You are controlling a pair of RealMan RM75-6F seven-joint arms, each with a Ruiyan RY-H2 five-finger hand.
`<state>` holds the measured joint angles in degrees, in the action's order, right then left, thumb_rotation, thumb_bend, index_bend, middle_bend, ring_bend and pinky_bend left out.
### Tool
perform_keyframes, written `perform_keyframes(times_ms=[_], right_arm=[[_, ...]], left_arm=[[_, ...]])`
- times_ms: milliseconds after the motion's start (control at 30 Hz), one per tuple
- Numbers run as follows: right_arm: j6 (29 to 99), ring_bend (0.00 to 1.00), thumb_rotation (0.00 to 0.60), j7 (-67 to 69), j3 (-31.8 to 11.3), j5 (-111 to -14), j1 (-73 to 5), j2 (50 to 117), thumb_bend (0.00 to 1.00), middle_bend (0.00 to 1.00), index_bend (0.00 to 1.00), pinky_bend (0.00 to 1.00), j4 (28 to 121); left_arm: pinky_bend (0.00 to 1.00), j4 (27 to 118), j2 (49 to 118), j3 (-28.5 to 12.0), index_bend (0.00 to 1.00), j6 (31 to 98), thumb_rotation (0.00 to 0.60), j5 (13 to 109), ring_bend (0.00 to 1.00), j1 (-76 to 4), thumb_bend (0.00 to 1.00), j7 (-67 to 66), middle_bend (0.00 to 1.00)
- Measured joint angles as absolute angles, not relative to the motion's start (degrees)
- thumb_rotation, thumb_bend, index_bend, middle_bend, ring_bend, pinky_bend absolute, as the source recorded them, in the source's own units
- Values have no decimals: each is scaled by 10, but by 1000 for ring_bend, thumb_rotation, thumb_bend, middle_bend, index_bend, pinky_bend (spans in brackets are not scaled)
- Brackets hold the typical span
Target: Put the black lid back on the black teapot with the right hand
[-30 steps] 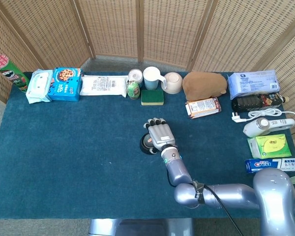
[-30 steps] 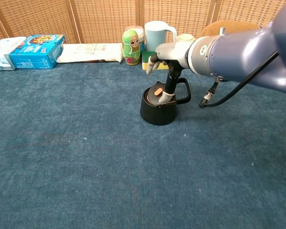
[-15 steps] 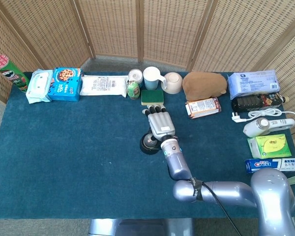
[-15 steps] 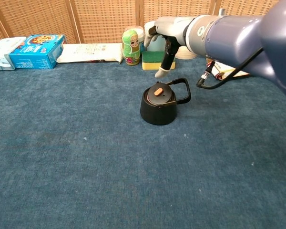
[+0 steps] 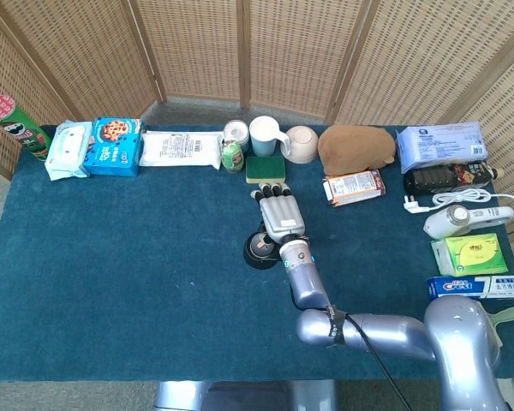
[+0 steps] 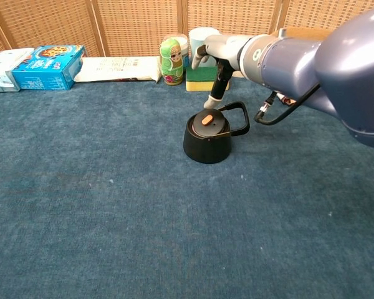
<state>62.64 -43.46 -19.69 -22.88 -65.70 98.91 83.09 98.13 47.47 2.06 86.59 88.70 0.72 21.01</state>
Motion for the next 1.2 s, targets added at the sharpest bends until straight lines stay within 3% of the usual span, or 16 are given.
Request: perform_keyframes(times_ms=[667,1200], right_arm=[[606,76,600,-433,-198,-227,-651,1009,251,112,174,0,789],[613,76,600,-421,-206,-252,-644,998,250,111,174,0,831]], left_arm=[[56,980,474,19,0,865,600,885,0,7,131,215,0],[56,979,473,20,0,870,600,887,0,10,130,220,0]])
